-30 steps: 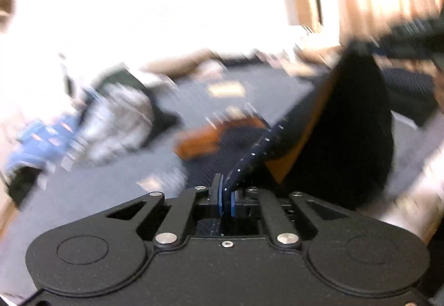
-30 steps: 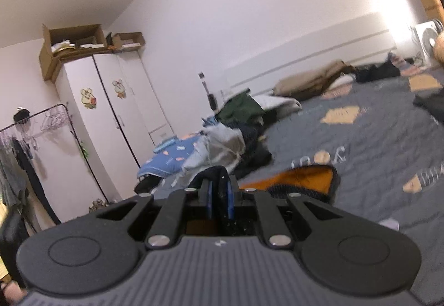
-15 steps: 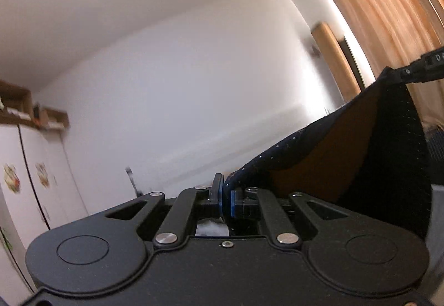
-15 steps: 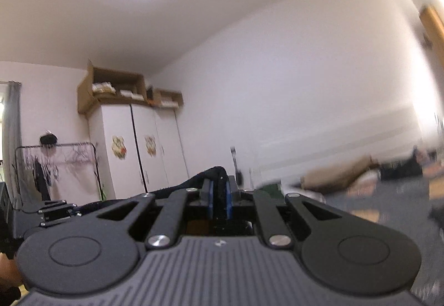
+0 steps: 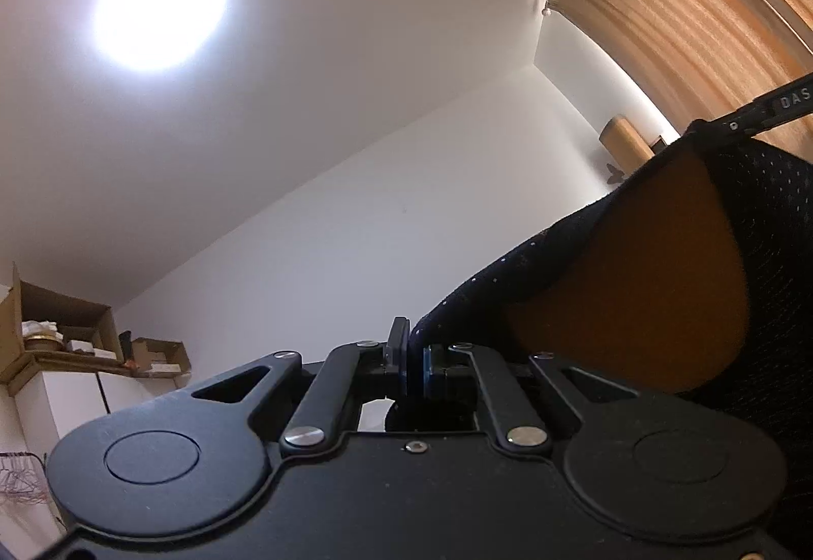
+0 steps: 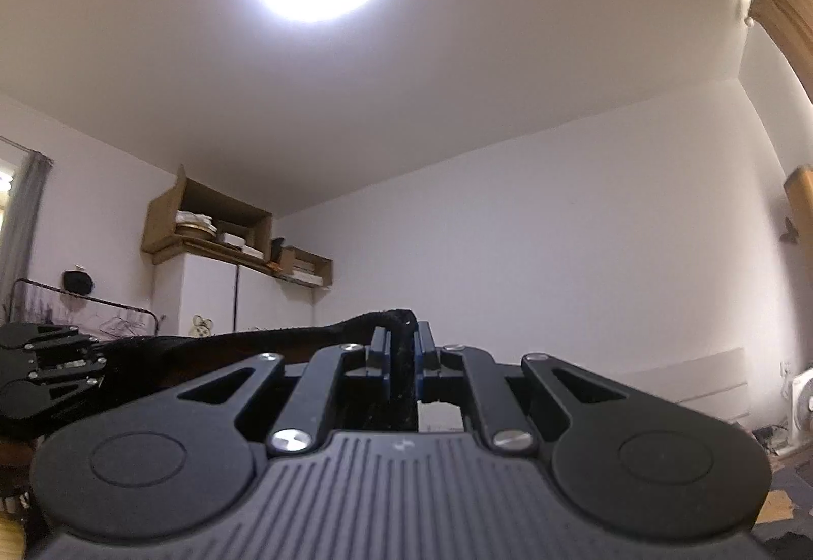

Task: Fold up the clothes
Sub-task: 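Raise the jacket high with both tools, shaking it out, then lower the jacket flat onto the bed and open both tools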

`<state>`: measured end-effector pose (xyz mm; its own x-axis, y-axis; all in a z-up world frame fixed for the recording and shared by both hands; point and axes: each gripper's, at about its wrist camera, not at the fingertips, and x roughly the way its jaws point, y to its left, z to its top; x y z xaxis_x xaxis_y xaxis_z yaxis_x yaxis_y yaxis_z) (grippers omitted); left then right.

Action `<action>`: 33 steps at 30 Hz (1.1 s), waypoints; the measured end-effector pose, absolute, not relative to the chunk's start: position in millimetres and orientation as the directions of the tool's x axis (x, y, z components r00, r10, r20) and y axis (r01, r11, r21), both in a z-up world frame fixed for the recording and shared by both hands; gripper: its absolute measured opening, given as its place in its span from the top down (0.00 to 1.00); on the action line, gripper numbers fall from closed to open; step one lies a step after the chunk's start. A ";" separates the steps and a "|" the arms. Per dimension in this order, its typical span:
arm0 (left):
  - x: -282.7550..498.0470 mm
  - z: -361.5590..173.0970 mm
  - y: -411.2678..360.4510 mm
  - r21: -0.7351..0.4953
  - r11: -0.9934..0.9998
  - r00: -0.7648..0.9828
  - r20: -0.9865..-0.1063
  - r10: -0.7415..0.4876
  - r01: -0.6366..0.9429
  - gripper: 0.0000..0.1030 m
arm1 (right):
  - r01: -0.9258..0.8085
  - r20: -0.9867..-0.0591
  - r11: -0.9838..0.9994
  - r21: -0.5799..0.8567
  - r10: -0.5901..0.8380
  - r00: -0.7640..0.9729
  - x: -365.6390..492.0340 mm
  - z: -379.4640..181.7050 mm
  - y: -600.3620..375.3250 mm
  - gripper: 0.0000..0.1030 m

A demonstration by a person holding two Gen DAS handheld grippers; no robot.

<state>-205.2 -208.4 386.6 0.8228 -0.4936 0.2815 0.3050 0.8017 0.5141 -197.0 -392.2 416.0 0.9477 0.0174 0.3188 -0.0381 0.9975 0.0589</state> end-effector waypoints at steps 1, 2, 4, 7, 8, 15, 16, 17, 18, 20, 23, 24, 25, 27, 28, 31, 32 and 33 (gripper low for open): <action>-195.9 382.8 -213.2 0.510 0.800 0.826 0.267 -0.497 0.316 0.95 | -0.033 0.307 0.997 0.065 0.011 0.952 -189.6 413.8 -396.5 0.92; -186.7 379.1 -218.0 0.505 0.798 0.829 0.252 -0.500 0.328 0.95 | -0.026 0.292 0.997 0.071 0.005 0.956 -180.8 410.5 -401.2 0.92; -158.0 366.2 -227.4 0.497 0.793 0.838 0.210 -0.504 0.353 0.95 | -0.009 0.248 0.997 0.080 -0.011 0.969 -157.3 398.8 -412.6 0.92; -110.9 335.2 -249.8 0.492 0.777 0.849 0.129 -0.512 0.393 0.94 | 0.026 0.167 0.995 0.094 -0.041 0.985 -113.9 374.1 -431.5 0.92; -95.1 324.6 -257.4 0.490 0.771 0.852 0.102 -0.514 0.406 0.95 | 0.038 0.142 0.994 0.100 -0.052 0.989 -99.9 364.2 -437.1 0.92; 33.5 239.3 -327.4 0.463 0.735 0.853 -0.103 -0.511 0.496 0.95 | 0.135 -0.014 0.982 0.132 -0.134 0.991 23.4 270.7 -483.2 0.92; 51.9 225.8 -336.2 0.457 0.730 0.851 -0.135 -0.508 0.509 0.94 | 0.147 -0.039 0.981 0.126 -0.143 0.989 43.3 252.6 -487.7 0.92; 70.2 212.3 -344.7 0.450 0.725 0.847 -0.166 -0.505 0.521 0.95 | 0.159 -0.063 0.980 0.123 -0.152 0.986 61.8 235.2 -491.7 0.92; 86.9 197.5 -351.2 0.441 0.722 0.842 -0.195 -0.502 0.533 0.95 | 0.166 -0.086 0.978 0.128 -0.156 0.984 76.9 218.6 -495.0 0.92; 118.5 165.5 -361.5 0.417 0.720 0.832 -0.252 -0.495 0.555 0.95 | 0.177 -0.132 0.973 0.149 -0.157 0.979 103.4 181.4 -504.5 0.92; 151.1 115.8 -372.5 0.359 0.723 0.804 -0.338 -0.490 0.591 0.95 | 0.208 -0.210 0.960 0.187 -0.168 0.963 133.9 126.7 -513.4 0.92; 160.1 98.8 -370.1 0.341 0.725 0.795 -0.365 -0.485 0.599 0.94 | 0.219 -0.231 0.958 0.187 -0.174 0.957 138.8 109.1 -515.5 0.92; 167.3 84.8 -368.2 0.318 0.725 0.781 -0.393 -0.485 0.611 0.94 | 0.231 -0.251 0.956 0.183 -0.181 0.951 143.4 92.7 -516.5 0.91; 181.2 57.9 -364.9 0.269 0.726 0.750 -0.447 -0.487 0.633 0.93 | 0.255 -0.281 0.954 0.157 -0.205 0.938 151.5 65.7 -513.8 0.91; 181.8 46.2 -348.6 0.261 0.730 0.744 -0.470 -0.475 0.631 0.92 | 0.267 -0.295 0.953 0.144 -0.216 0.931 155.6 52.1 -512.5 0.90; 199.8 27.1 -332.4 0.240 0.722 0.708 -0.537 -0.459 0.649 0.70 | 0.291 -0.377 0.952 0.095 -0.236 0.896 169.4 18.8 -510.1 0.88; 199.9 22.5 -329.4 0.230 0.716 0.695 -0.550 -0.463 0.659 0.53 | 0.294 -0.409 0.952 0.084 -0.236 0.881 173.5 11.3 -511.5 0.88; 199.1 17.7 -326.0 0.231 0.710 0.692 -0.549 -0.469 0.665 0.40 | 0.296 -0.442 0.952 0.073 -0.235 0.866 176.5 4.2 -512.8 0.86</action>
